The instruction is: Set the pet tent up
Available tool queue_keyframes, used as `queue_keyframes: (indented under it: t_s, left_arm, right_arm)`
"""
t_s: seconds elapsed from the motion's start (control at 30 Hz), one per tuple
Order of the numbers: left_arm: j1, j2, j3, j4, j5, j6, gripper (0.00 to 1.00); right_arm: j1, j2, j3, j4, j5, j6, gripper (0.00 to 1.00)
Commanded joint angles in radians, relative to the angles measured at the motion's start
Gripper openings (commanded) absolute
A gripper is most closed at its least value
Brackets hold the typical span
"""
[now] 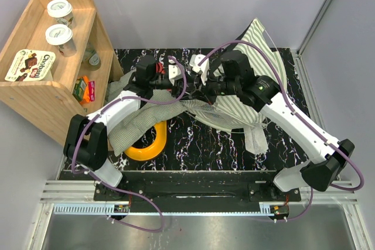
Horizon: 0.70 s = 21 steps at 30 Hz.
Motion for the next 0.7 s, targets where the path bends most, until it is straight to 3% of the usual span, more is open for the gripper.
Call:
queue_keyframes:
  t_s: [0.0, 0.1, 0.17, 0.37, 0.67]
  left_arm:
    - [-0.005, 0.003, 0.05, 0.036, 0.046, 0.02, 0.4]
    - [-0.008, -0.005, 0.056, 0.01, 0.063, 0.003, 0.12]
    - [-0.008, -0.011, 0.064, -0.022, 0.084, -0.001, 0.0]
    - [0.012, -0.063, 0.132, -0.323, -0.012, 0.141, 0.0]
    - [0.101, -0.174, 0.162, -0.531, -0.075, 0.226, 0.0]
  right_arm:
    - [-0.012, -0.032, -0.007, -0.032, -0.01, -0.002, 0.0]
    - [-0.015, -0.036, -0.007, -0.034, -0.005, -0.002, 0.0]
    - [-0.018, -0.037, -0.008, -0.037, 0.003, 0.001, 0.0]
    - [-0.055, -0.051, -0.022, -0.06, 0.061, 0.046, 0.0]
    - [-0.098, 0.018, -0.048, -0.195, 0.165, 0.124, 0.0]
